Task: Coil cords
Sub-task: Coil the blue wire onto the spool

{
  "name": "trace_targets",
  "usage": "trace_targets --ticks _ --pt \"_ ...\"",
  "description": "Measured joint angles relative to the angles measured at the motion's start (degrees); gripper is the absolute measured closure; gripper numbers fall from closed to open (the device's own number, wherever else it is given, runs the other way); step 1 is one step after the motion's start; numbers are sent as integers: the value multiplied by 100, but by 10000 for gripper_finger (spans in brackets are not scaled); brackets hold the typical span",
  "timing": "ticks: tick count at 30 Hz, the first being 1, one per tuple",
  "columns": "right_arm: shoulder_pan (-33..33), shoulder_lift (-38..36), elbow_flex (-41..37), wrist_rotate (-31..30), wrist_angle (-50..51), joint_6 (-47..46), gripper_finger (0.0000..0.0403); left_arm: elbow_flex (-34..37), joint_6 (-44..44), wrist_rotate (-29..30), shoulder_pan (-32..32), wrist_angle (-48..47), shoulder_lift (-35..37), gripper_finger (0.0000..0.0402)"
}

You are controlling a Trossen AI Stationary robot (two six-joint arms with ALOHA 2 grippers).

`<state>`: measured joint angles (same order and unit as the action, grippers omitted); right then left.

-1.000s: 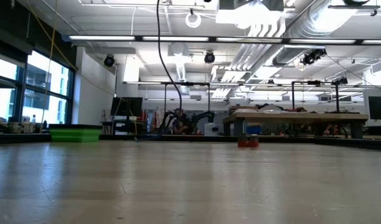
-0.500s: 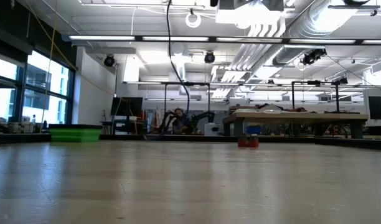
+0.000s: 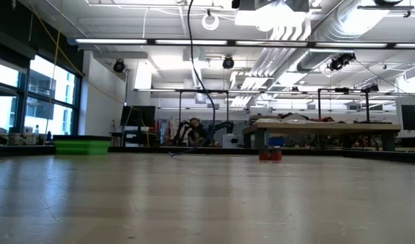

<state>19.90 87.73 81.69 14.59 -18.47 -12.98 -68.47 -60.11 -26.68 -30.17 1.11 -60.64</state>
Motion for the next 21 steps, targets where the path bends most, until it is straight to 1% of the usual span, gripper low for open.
trace_targets --ticks 7,10,17,21 --pt "-2 -12 0 102 112 -226 402 0 1112 282 -202 74 13 401" --pt "-2 -12 0 111 198 -311 402 0 1408 361 -208 279 11 401" --pt "-4 -14 0 189 242 -396 402 0 1685 418 -213 785 13 401" --pt "-39 -14 0 237 202 -419 402 0 1738 264 -208 928 13 401"
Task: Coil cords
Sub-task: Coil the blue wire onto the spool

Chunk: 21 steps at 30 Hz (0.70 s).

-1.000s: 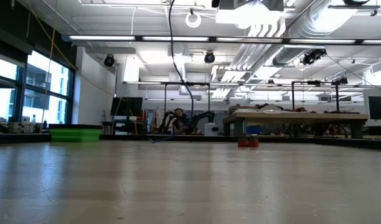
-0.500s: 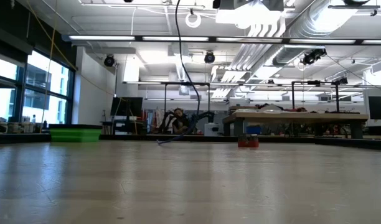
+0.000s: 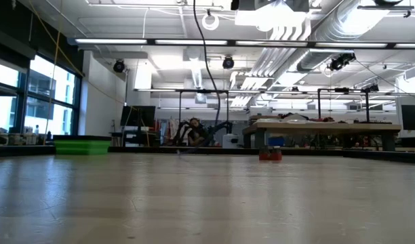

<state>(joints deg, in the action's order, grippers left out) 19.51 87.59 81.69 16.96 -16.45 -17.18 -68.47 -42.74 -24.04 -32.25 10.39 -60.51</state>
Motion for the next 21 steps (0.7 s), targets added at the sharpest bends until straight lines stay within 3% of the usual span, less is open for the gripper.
trace_targets --ticks 6,16,21 --pt "-149 0 0 1 -71 185 388 0 434 -283 0 295 4 401" --pt "-282 0 0 -1 595 578 237 0 129 -593 2 481 7 401" --pt "-282 0 0 -179 690 1250 218 0 -255 -729 2 1016 7 401"
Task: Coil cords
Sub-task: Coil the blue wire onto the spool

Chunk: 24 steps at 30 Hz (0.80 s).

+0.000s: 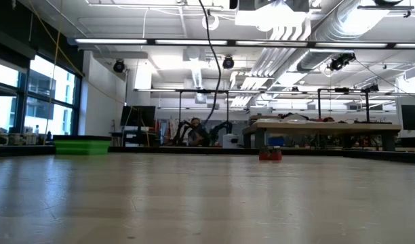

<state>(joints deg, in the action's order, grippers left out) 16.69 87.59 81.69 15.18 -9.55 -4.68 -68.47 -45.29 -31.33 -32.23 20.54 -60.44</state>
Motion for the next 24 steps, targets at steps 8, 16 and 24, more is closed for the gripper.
trace_targets --ticks 8,16,24 --pt "-22 0 0 -157 -13 366 219 0 -255 4 13 93 -24 401" --pt "-24 13 0 -190 9 847 219 0 -392 33 154 411 -177 401" --pt "-24 17 0 -317 198 1023 222 0 -462 35 157 391 -225 401"
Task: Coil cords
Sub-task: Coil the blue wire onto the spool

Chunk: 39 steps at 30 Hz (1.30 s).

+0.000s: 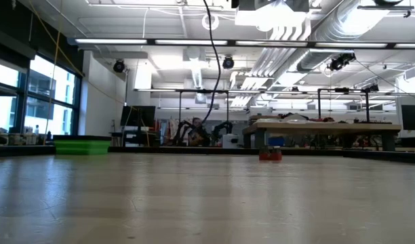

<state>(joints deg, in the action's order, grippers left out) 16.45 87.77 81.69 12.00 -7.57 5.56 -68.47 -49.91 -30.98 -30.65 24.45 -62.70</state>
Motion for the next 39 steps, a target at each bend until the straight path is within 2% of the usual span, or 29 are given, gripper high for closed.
trace_targets --ticks 6,9,32,39 --pt "-48 0 0 -534 8 209 258 0 0 21 0 -5 -2 401" --pt "-48 0 0 -548 21 243 271 0 -4 24 0 -9 -2 401" --pt "-102 98 1 -490 227 348 274 0 -94 78 -2 -11 -2 401" --pt "-120 85 2 -572 199 350 297 0 -93 74 -4 -13 -2 401"
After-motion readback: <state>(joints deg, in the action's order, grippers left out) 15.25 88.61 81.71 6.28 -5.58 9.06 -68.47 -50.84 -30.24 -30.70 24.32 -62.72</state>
